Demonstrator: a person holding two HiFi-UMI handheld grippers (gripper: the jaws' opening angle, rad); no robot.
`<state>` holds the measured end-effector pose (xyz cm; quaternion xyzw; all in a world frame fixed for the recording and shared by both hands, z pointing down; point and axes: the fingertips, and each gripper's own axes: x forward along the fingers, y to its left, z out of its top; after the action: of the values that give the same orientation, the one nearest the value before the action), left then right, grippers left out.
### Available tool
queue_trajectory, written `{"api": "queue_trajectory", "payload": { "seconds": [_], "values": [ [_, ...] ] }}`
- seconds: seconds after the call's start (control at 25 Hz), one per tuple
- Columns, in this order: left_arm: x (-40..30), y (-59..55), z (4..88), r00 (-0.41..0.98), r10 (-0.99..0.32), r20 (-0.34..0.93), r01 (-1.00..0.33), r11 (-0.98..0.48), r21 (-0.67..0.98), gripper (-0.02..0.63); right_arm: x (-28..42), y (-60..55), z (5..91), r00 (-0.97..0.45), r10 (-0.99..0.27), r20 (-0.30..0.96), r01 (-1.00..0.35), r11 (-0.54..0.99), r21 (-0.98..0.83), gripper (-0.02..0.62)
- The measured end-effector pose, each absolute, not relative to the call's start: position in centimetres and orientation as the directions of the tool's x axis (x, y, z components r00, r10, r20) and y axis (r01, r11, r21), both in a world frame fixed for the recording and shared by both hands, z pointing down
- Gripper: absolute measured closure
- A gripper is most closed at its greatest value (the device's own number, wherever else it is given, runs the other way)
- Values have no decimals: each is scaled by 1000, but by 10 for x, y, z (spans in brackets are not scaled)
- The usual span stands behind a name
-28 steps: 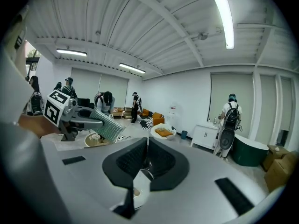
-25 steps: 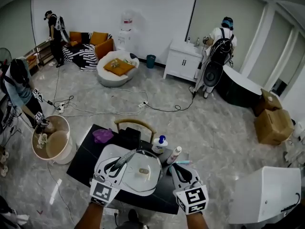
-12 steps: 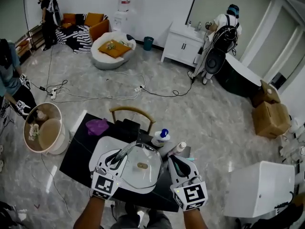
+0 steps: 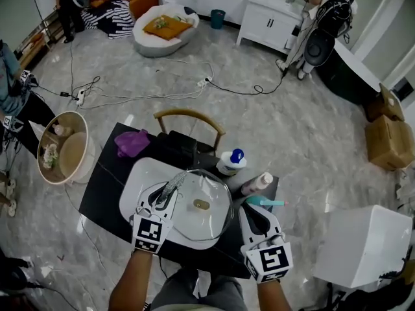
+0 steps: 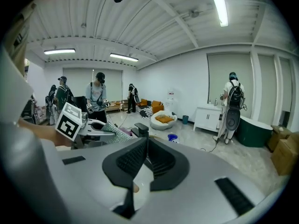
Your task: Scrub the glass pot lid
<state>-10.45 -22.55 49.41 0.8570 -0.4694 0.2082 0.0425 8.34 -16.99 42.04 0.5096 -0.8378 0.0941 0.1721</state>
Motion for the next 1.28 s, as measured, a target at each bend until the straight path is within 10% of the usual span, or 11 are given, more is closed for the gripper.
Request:
{"api": "queue_trajectory", "payload": {
  "seconds": [0.6,1.28],
  "values": [
    [-63,-251,608,395,-735,551,-852,-518,-79,514,112,-177,480,-453,-767,454,-873,485,-51,569],
    [69,-186,604,611,-588,530,-709,-704,37,514,136,-170,492,-429,-773,468,-889,452,-68,569]
  ]
}}
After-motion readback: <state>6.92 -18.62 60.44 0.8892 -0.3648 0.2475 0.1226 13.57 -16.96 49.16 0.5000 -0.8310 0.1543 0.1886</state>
